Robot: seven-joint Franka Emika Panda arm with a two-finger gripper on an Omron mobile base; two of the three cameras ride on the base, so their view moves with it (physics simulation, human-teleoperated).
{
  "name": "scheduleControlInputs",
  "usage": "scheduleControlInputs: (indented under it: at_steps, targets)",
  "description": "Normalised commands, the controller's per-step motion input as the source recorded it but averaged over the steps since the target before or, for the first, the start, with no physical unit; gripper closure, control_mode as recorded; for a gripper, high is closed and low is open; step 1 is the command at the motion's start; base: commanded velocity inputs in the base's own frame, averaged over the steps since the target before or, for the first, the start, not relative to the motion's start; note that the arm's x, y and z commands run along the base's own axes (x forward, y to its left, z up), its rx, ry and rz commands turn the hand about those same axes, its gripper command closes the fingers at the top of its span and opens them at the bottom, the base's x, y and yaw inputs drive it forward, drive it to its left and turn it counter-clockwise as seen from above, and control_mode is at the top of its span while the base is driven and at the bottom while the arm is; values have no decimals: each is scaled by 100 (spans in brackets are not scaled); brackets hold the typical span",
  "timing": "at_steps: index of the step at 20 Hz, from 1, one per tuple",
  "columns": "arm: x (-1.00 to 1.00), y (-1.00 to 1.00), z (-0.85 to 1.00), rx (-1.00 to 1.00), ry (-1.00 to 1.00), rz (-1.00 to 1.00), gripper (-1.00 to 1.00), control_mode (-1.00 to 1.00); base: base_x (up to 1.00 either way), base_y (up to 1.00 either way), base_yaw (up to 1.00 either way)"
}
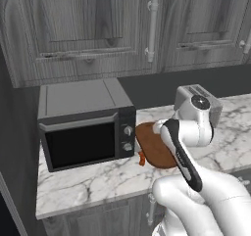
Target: Retrieve the chicken drumstick from the fridge and place it on the cutting board.
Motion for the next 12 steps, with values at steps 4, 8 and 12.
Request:
scheduleControlInputs:
  at_steps: [4,8,12]
  targets:
    - [70,0,-33,-4,0,4,100,-100,0,0,0]
    - [47,-1,-37,-6,0,6,100,-100,0,0,0]
    - [9,-11,-37,-5,0,8,100,-100,0,0,0]
